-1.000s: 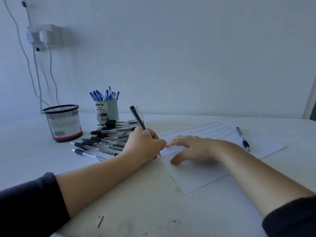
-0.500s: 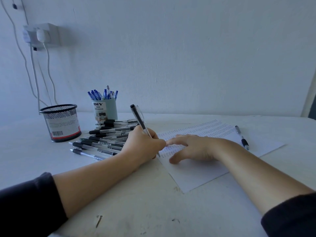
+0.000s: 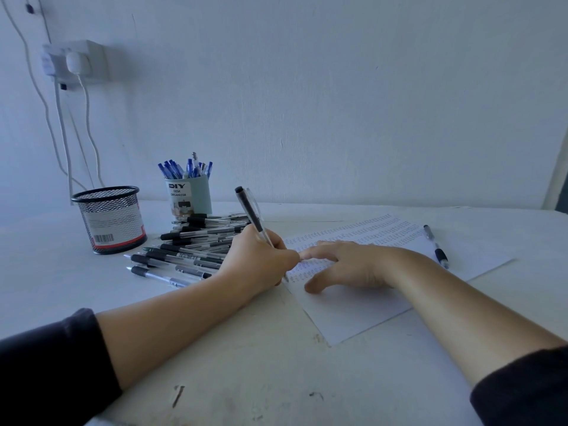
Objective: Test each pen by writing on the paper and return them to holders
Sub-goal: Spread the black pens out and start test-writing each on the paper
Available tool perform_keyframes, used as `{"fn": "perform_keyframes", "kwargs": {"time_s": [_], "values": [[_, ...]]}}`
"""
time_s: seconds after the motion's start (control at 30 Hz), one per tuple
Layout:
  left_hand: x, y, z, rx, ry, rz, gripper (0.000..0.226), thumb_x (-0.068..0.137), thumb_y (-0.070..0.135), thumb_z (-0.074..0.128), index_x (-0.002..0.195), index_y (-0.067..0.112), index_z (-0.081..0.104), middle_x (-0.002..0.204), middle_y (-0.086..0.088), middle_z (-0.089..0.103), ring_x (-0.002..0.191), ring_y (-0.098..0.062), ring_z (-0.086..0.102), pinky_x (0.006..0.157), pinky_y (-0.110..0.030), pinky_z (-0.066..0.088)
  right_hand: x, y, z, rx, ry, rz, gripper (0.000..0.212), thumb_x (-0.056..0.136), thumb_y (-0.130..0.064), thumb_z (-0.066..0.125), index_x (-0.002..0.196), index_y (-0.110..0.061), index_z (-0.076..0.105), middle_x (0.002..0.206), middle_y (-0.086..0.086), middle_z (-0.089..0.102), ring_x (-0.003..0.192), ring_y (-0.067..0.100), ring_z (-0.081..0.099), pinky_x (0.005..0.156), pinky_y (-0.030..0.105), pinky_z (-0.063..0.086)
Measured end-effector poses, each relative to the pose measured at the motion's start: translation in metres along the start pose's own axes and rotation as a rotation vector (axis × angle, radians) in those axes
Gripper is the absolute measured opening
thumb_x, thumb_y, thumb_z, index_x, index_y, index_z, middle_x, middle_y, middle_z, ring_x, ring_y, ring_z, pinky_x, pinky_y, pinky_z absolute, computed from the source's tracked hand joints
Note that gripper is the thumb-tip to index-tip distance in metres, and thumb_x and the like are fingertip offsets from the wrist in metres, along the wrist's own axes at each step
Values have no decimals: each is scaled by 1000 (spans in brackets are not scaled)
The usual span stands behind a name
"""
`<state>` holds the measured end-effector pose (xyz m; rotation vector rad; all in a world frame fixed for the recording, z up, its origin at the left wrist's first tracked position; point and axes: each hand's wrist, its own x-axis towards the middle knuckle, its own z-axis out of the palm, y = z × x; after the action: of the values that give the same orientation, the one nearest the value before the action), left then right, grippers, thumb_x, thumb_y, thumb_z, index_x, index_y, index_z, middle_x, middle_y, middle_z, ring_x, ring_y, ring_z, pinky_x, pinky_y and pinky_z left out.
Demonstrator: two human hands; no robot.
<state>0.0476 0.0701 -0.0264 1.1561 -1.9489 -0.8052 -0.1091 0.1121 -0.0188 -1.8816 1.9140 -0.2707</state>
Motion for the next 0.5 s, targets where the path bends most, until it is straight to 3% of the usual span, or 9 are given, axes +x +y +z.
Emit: {"fn": "perform_keyframes", "kwargs": {"time_s": [0.13,0.37,0.5], "values": [[0,0,0,11,4,5,17,70,13,63,55,8,56,42,-1,49,31,-5,37,41,-16,33,-4,-1,-1,-9,2,3,58,78,-52,62,129,-62,37,150,-22,24,142,11,17,114,45,15],[-3,1,1,-7,-15,26,16,70,12,62,56,6,58,45,-3,51,32,-6,37,40,-14,31,-5,-3,-1,-16,0,1,59,76,-53,62,129,-62,37,150,-22,25,143,12,15,114,46,14],[-1,0,1,8,-7,21,22,71,9,61,50,9,54,46,-5,49,40,-13,43,47,-19,36,-9,-6,-2,-17,-7,0,58,81,-49,62,132,-60,36,152,-19,22,144,13,13,112,43,13]]}}
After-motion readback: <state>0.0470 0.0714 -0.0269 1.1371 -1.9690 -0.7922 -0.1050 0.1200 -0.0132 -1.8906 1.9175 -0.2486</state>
